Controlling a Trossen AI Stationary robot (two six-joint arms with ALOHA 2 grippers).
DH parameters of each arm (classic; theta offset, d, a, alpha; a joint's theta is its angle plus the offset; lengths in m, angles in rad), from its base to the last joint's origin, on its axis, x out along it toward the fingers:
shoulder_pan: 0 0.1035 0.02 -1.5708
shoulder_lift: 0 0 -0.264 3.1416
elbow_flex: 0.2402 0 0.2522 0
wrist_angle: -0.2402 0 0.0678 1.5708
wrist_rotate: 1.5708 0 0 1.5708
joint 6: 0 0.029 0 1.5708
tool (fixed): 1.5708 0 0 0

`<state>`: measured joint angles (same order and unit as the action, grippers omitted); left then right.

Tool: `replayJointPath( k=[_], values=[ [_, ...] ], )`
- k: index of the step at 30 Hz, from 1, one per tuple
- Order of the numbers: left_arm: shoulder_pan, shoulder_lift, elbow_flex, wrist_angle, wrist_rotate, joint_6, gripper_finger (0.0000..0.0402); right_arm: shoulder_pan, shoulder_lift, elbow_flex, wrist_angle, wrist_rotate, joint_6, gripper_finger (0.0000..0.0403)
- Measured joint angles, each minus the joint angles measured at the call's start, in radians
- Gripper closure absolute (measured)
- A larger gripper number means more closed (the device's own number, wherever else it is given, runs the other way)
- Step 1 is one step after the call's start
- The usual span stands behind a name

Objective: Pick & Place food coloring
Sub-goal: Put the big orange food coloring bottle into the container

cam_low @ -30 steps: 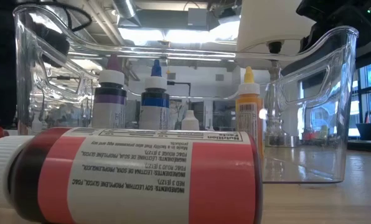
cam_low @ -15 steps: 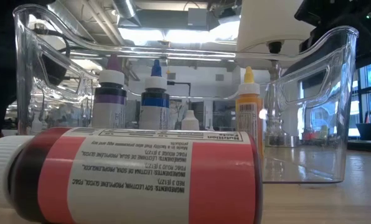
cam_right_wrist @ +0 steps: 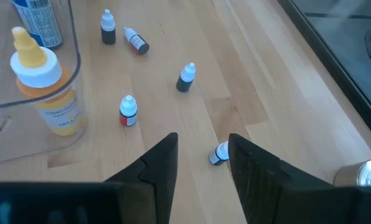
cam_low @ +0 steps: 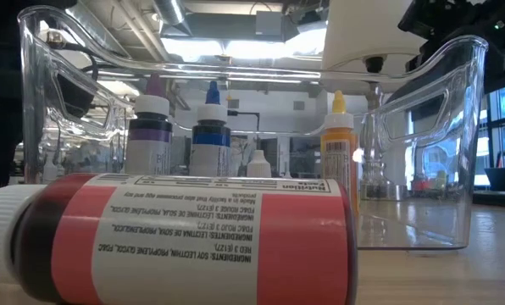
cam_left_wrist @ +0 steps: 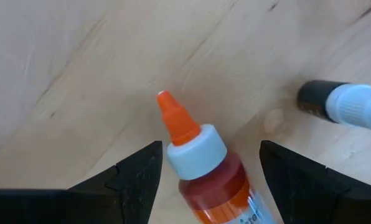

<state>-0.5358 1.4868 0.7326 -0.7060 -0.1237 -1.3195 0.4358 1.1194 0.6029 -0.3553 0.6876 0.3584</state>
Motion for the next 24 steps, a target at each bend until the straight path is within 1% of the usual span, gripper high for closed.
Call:
replayJointPath(
  k=[4,12,18,24],
  values=[
    [0.0,0.0,0.0,-0.001,0.051,-0.003,0.0139,0.0,0.0,0.0,0.0,0.0,0.0,0.0258],
    [-0.001,0.0,-0.004,-0.001,0.057,0.036,0.0145,0.0,0.0,0.0,0.0,0.0,0.002,0.0258],
    [-0.001,0.0,-0.004,-0.001,0.056,0.148,0.0187,0.0,0.0,0.0,0.0,0.0,0.0,0.0258],
    [-0.001,0.0,-0.004,-0.001,0.055,0.163,0.0235,0.0,0.0,0.0,0.0,0.0,0.0,0.0258]
  ],
)
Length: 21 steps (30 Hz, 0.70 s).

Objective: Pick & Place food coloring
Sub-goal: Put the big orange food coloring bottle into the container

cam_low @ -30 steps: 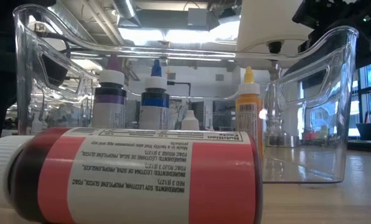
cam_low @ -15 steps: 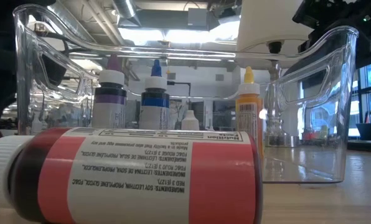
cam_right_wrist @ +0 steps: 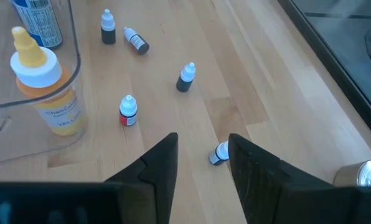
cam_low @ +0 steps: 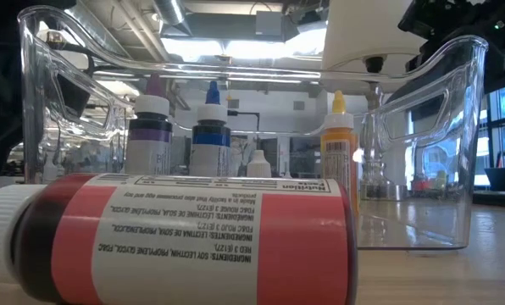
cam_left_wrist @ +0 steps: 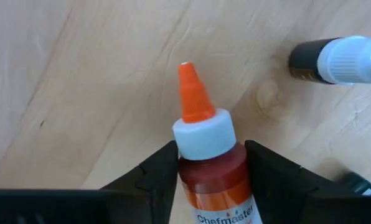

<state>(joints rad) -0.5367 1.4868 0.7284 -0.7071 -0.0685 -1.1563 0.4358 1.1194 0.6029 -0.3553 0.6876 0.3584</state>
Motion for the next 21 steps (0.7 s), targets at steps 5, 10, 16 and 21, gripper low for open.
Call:
replayJointPath(
  k=[5,10,16,21],
  values=[
    [0.0,0.0,0.0,0.0,0.022,0.028,0.025,0.0,0.0,0.0,0.0,0.0,0.0,0.0258],
    [0.0,-0.008,0.012,-0.002,0.036,0.056,0.0249,0.0,0.0,0.0,0.0,0.0,0.0,0.0258],
    [0.0,-0.078,0.036,-0.008,-0.024,0.089,0.0252,0.0,0.0,0.0,0.002,0.0,0.0,0.0258],
    [0.0,-0.174,0.061,0.01,-0.099,0.165,0.0249,0.0,0.0,0.0,0.087,0.0,-0.049,0.0258]
  ],
)
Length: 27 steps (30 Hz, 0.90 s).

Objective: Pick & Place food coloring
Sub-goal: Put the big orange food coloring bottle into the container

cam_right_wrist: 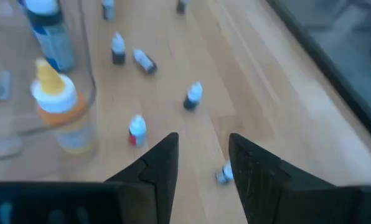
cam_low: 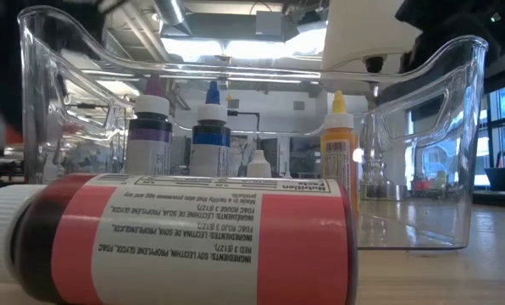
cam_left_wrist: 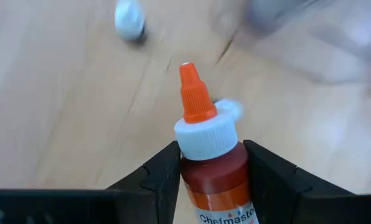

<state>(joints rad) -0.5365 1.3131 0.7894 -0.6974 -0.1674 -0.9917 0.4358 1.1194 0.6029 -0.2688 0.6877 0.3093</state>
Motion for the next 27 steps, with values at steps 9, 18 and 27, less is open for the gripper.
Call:
replayJointPath(
  k=[9,18,27],
  values=[
    [0.0,-0.184,0.003,0.032,-0.104,0.067,0.0248,0.0,0.0,0.0,0.316,-0.012,-0.303,0.0258],
    [0.001,-0.148,0.003,0.414,-0.072,0.419,0.025,0.0,0.0,0.0,0.538,-0.195,-0.426,0.0237],
    [0.027,-0.064,0.003,0.653,0.019,0.439,0.0248,-0.03,-0.001,0.0,0.7,-0.246,-0.475,0.0115]
  ],
)
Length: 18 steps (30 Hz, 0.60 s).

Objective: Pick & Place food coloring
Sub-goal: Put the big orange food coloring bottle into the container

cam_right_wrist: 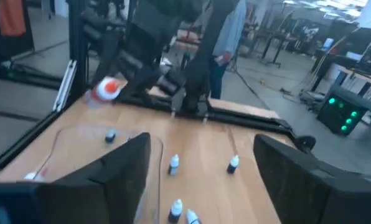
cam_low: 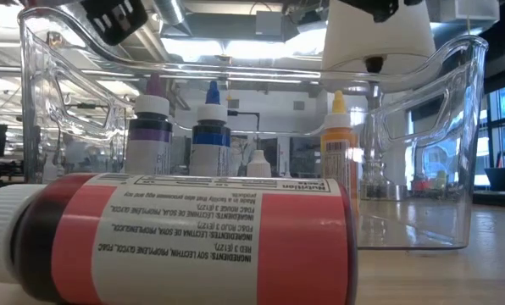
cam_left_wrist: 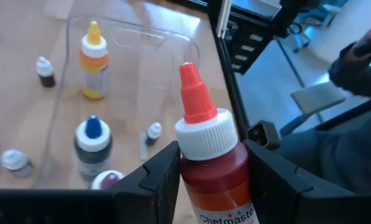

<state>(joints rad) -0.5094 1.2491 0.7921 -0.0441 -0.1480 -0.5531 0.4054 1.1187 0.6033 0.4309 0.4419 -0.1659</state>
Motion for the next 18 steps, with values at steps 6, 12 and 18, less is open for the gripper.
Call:
replayJointPath(
  k=[6,12,18],
  values=[
    [0.026,0.048,0.0,0.053,0.049,-0.036,0.0246,-0.043,0.016,0.024,0.04,-0.201,0.004,0.0099],
    [0.059,0.078,0.0,0.174,0.134,-0.054,0.0246,-0.065,0.169,0.158,0.015,-0.346,-0.051,0.0112],
    [0.074,0.088,0.0,0.207,0.146,-0.102,0.0246,-0.065,0.385,0.361,-0.073,-0.377,-0.159,0.0132]
  ],
)
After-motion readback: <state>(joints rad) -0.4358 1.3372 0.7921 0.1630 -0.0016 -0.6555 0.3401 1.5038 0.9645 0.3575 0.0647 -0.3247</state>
